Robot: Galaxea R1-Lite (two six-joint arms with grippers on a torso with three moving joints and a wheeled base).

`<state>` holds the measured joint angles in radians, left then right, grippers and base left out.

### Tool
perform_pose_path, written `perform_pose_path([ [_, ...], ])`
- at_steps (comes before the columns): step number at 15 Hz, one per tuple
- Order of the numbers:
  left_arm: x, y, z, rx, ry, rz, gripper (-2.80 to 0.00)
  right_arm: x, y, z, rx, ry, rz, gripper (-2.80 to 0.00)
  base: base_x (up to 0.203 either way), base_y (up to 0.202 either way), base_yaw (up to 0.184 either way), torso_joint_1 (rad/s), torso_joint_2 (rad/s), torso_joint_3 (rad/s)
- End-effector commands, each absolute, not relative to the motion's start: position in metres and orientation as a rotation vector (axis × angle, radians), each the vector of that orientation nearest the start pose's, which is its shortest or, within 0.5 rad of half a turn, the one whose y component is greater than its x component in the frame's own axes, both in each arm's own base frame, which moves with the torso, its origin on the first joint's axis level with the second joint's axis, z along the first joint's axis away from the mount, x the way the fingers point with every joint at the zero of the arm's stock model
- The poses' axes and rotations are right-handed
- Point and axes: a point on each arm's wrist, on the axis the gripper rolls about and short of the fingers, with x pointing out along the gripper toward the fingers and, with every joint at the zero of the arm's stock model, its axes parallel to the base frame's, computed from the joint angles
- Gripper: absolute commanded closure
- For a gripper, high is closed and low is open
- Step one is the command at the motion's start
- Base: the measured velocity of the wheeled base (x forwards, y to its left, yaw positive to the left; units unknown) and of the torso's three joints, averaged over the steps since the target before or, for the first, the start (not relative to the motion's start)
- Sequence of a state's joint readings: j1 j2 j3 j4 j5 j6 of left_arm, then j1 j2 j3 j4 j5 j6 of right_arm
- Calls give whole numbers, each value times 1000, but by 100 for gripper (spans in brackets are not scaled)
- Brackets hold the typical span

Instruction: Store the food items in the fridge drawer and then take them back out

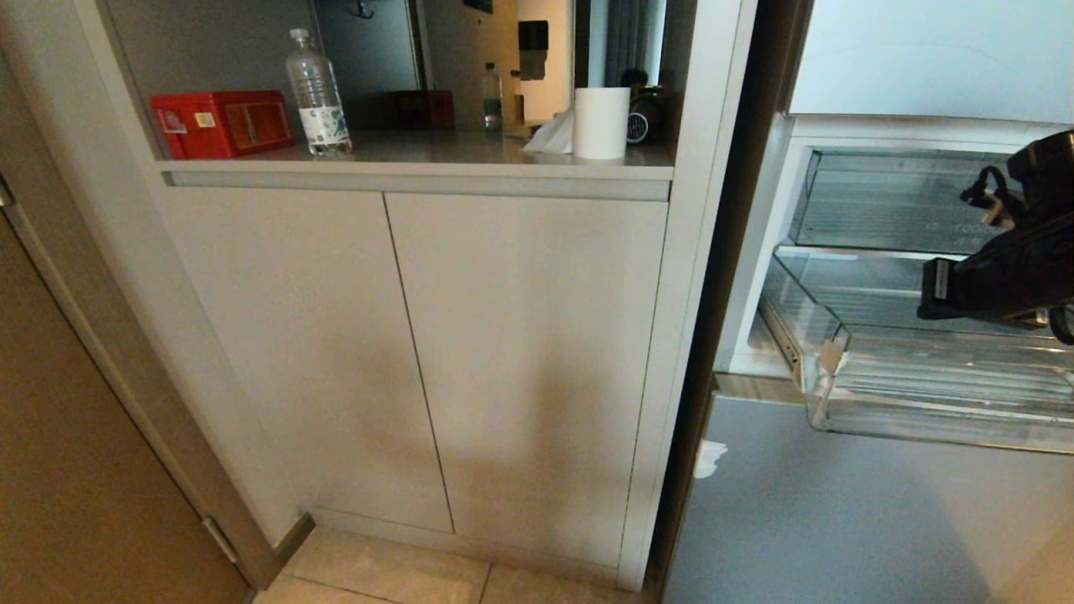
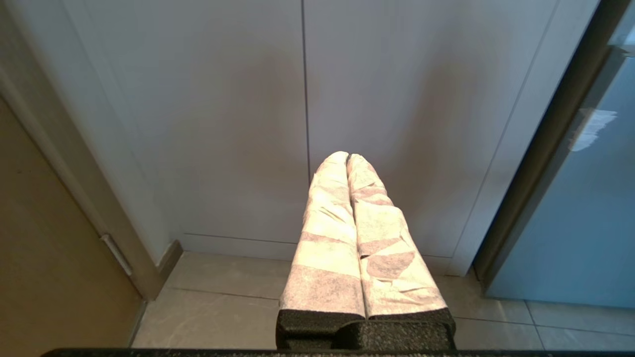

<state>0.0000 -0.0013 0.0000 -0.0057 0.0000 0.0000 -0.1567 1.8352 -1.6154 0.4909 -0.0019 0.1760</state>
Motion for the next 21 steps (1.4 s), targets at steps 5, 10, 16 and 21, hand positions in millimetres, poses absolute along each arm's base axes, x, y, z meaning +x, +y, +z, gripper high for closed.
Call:
perform_pose_path([
  [5,-23,0,76,0,-6,0,0,306,-70,266,261,706,-241,0,0,0,0,0,0,0],
  [10,-23,0,76,0,-6,0,0,295,-69,272,263,705,-233,0,0,0,0,0,0,0],
  [16,-23,0,76,0,-6,1,0,281,-67,282,277,695,-236,0,0,0,0,0,0,0],
  [21,-23,0,76,0,-6,0,0,284,-68,276,273,717,-246,0,0,0,0,0,0,0],
])
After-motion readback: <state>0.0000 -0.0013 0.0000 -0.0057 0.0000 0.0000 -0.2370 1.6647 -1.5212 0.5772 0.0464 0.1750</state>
